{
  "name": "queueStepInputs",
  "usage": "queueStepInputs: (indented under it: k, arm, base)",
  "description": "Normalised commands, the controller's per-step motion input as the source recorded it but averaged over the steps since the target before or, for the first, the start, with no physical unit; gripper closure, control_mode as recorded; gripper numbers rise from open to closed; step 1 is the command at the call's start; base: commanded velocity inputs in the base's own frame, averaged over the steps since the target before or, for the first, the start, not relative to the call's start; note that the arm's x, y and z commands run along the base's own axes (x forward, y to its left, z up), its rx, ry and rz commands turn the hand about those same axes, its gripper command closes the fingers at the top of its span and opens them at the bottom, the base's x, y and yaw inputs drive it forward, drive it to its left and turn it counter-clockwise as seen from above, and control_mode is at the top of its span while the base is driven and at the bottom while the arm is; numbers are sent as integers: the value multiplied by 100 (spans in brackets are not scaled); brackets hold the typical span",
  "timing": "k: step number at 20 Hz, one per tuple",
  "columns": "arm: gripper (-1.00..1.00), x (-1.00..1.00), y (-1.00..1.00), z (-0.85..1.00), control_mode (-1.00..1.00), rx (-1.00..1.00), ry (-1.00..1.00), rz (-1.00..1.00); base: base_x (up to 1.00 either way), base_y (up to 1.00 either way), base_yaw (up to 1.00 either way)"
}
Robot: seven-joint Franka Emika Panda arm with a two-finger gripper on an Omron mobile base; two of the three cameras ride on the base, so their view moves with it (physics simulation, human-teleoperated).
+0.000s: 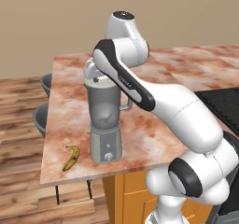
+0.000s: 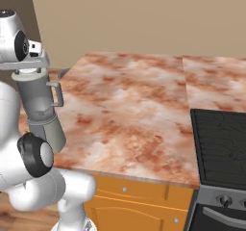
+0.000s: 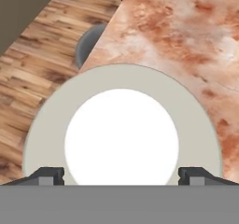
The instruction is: Open the blender lid, put the banana in the blender, close the lid, and start the blender.
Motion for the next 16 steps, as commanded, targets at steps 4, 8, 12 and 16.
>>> queueStepInputs:
  k: [4,8,12,16]
  arm:
    - [100,-1,-8,80,-100,0,-10,8]
    - [100,-6,-45,88,-100,0,-19,6]
    - [100,-8,-86,43,-100,1,-9,1]
    - [100,-7,-100,-2,-100,4,0,0]
  base:
    - [0,0,0]
    - [0,0,0]
    - [0,0,0]
    - [0,0,0]
